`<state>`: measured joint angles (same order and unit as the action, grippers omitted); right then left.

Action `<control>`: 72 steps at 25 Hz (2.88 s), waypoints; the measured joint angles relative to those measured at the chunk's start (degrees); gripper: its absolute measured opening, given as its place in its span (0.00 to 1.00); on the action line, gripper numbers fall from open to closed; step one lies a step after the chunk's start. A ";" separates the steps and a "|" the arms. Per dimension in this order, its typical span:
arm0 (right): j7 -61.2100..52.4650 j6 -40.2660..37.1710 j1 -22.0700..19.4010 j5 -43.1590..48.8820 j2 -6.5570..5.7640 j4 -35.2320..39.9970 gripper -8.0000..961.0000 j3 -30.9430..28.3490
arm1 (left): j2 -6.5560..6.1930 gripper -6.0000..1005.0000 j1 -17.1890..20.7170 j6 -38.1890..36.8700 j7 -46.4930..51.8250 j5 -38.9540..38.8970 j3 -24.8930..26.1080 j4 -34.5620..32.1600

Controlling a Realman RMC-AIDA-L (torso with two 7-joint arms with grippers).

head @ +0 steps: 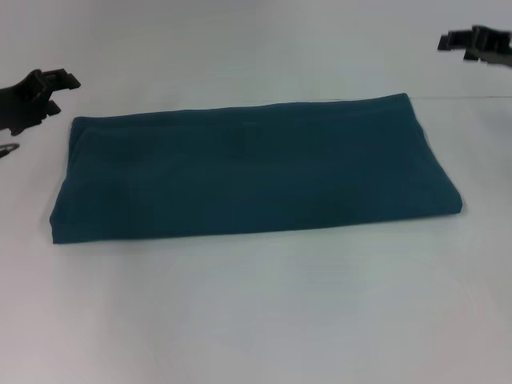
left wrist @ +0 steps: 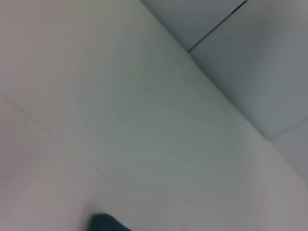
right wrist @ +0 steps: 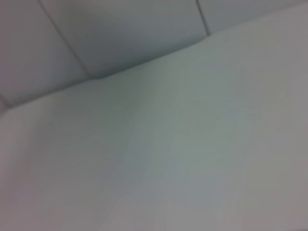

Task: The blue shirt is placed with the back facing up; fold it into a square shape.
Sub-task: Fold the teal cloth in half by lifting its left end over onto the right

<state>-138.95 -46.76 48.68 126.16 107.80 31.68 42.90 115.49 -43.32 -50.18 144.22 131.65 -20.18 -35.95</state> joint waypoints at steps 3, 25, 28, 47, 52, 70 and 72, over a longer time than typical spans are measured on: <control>4.68 -11.49 -5.23 -7.72 0.16 2.11 0.60 -3.46 | 0.02 0.45 3.68 -8.26 -4.28 -7.10 -0.03 -0.81; 18.47 -38.90 -25.06 -25.68 4.30 1.35 0.99 -9.19 | 4.20 0.61 21.22 -27.45 1.65 -13.72 3.85 -3.17; 18.68 -38.58 -24.80 -25.68 4.32 1.05 0.98 -9.33 | 4.40 0.61 21.85 -25.21 3.07 -13.44 3.72 -2.65; 20.05 -36.75 -24.68 -25.67 4.05 -1.36 0.98 -9.06 | 5.37 0.61 19.14 -16.28 5.01 -13.01 3.51 0.46; 20.12 -36.57 -25.05 -25.64 4.01 -1.43 0.98 -9.06 | 5.09 0.61 19.01 -14.01 4.90 -12.81 2.79 1.97; 20.13 -36.11 -25.18 -25.00 3.82 -2.02 0.98 -9.55 | 5.25 0.61 20.28 -20.21 5.36 -14.26 3.12 -1.73; 20.13 -36.12 -25.05 -25.00 3.86 -2.02 0.98 -9.54 | 5.31 0.61 19.45 -19.23 5.22 -14.43 2.46 -1.02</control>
<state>-118.82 -82.88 23.63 101.17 111.66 29.67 33.36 120.80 -23.87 -69.41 149.44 117.22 -17.71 -36.97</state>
